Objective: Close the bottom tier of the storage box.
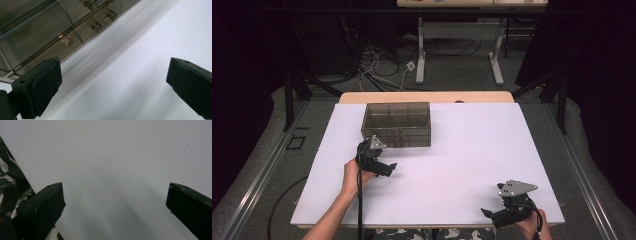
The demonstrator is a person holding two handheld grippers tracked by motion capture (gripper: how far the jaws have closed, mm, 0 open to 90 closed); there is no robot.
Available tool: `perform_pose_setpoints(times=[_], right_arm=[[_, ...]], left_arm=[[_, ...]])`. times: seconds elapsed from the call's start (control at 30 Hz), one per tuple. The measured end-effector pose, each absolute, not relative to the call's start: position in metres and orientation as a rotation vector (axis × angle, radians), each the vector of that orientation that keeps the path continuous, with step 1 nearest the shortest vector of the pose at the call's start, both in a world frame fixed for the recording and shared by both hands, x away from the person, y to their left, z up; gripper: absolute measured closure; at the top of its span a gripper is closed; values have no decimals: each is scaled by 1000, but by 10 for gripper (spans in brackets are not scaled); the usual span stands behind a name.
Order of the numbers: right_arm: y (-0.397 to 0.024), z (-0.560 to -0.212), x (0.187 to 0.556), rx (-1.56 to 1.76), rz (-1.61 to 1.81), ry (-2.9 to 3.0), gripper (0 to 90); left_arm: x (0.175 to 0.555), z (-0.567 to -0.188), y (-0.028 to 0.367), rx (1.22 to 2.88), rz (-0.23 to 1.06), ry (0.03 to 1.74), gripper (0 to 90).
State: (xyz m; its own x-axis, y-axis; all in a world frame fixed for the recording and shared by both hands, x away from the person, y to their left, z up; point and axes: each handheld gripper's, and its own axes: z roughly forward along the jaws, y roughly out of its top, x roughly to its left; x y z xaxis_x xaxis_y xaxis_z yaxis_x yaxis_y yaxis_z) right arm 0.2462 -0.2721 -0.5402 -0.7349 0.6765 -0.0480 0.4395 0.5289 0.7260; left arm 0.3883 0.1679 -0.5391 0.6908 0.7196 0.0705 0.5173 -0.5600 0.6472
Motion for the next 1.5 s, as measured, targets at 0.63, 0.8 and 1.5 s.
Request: perform_pose_setpoints(times=[0.63, 0.8, 1.5], right_arm=[[-272, -540, 246, 922, 1028, 2449, 11], [-272, -540, 246, 929, 1028, 2448, 11], [-272, -540, 246, 937, 1025, 2446, 11]], left_arm=[[350, -523, 161, 2303, 443, 900, 0], [342, -522, 163, 2308, 431, 904, 0], [306, -515, 165, 2299, 439, 848, 0]])
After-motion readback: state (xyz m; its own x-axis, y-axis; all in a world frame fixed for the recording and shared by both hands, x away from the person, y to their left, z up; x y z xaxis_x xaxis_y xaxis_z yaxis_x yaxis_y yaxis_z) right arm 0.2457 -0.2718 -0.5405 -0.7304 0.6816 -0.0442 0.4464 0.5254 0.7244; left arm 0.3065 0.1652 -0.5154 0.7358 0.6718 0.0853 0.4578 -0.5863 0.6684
